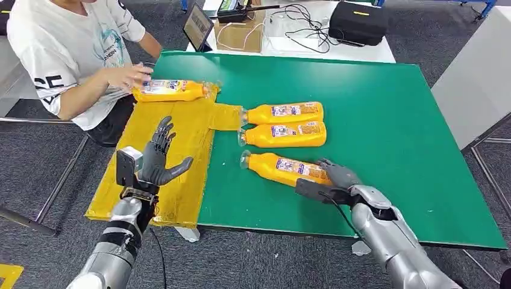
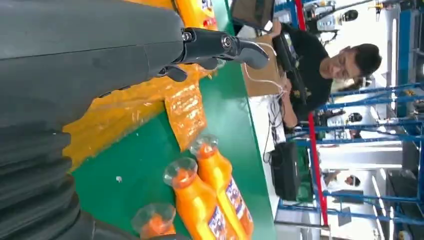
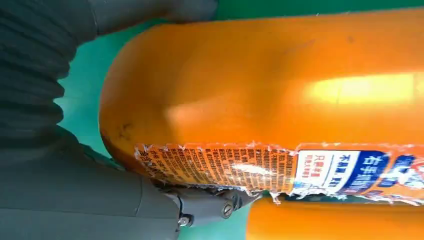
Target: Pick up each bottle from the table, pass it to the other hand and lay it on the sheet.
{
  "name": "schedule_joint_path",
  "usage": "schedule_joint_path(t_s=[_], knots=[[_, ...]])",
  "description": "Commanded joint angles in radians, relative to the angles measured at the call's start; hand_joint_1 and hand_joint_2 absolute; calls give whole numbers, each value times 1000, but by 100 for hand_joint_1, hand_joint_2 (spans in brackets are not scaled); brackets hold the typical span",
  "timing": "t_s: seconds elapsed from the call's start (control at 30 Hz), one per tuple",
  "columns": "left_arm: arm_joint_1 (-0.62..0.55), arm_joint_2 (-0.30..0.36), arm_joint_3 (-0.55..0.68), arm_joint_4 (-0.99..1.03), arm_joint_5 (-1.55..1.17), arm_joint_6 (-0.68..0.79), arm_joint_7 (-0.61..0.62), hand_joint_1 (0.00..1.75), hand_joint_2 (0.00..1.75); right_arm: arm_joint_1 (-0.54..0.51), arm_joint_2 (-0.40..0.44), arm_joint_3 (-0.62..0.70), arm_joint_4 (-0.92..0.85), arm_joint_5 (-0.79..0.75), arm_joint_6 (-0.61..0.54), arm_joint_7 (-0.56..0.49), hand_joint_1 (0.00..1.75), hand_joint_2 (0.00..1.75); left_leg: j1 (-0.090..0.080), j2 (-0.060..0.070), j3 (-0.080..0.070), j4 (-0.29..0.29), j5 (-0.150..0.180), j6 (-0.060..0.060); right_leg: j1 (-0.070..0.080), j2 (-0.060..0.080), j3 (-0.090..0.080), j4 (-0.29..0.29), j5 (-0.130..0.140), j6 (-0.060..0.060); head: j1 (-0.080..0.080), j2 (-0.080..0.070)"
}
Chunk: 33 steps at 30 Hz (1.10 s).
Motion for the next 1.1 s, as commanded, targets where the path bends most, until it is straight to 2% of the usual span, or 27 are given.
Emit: schedule_joint_path(t_s=[0.03, 0.2, 0.33, 0.43, 0.53, 0.57, 0.7, 0.8, 0.87, 1.1], knots=[[-91, 9, -14, 176, 11, -6, -9, 0, 175, -79, 16, 98, 230, -101, 7, -62, 175, 175, 1, 0, 3, -1, 0, -1, 1, -1, 3, -1, 0, -1, 0, 0], [-84, 10, -37, 158, -20, 59, 17, 0, 175, 20, 72, 11, 88, -203, -133, -108, 175, 175, 2, -1, 5, -1, -1, -1, 2, -1, 6, -1, -1, -2, 0, 0], [-85, 7, -53, 167, -32, 86, 29, 0, 175, 84, 111, -35, -6, -247, -176, -122, 175, 175, 3, 1, 7, -1, -2, -2, 3, 1, 7, -1, -2, -2, 0, 0], [-94, -3, -75, 187, -44, 141, 56, 0, 175, 168, 194, -123, -128, -315, -277, -192, 175, 175, 2, 0, 5, 0, -2, -2, 2, -1, 5, 0, -2, -2, 0, 0], [-100, -6, -78, 208, -17, 160, 82, 0, 175, 237, 271, -149, -235, -366, -338, -223, 175, 175, 3, -2, 6, 0, -3, -3, 3, -2, 6, 0, -3, -3, 0, 0], [-102, -3, -83, 211, -15, 174, 85, 0, 175, 248, 289, -150, -252, -392, -348, -238, 175, 175, 2, -1, 2, 0, -1, -2, 2, 0, 2, 0, -2, -2, 0, 0], [-102, 3, -91, 210, 0, 190, 99, 0, 175, 255, 330, -144, -266, -452, -392, -280, 175, 175, 2, 1, 1, 0, -2, -2, 2, 1, 1, 1, -2, -2, 0, 0], [-94, 6, -95, 207, 42, 142, 129, 0, 175, 245, 341, -150, -254, -498, -400, -307, 175, 175, 2, -1, 2, 1, -3, -2, 2, 0, 2, 2, -3, -2, 0, 0], [-88, 7, -102, 201, 81, 89, 150, 0, 175, 236, 345, -146, -237, -510, -398, -315, 175, 175, 2, 0, 1, 1, -2, -2, 2, 0, 2, 1, -3, -2, 0, 0], [-84, 7, -108, 197, 87, 81, 155, 0, 175, 233, 348, -145, -228, -511, -402, -320, 175, 175, 1, -1, 0, 0, -1, -1, 1, 0, 1, 0, -2, -2, 0, 0]])
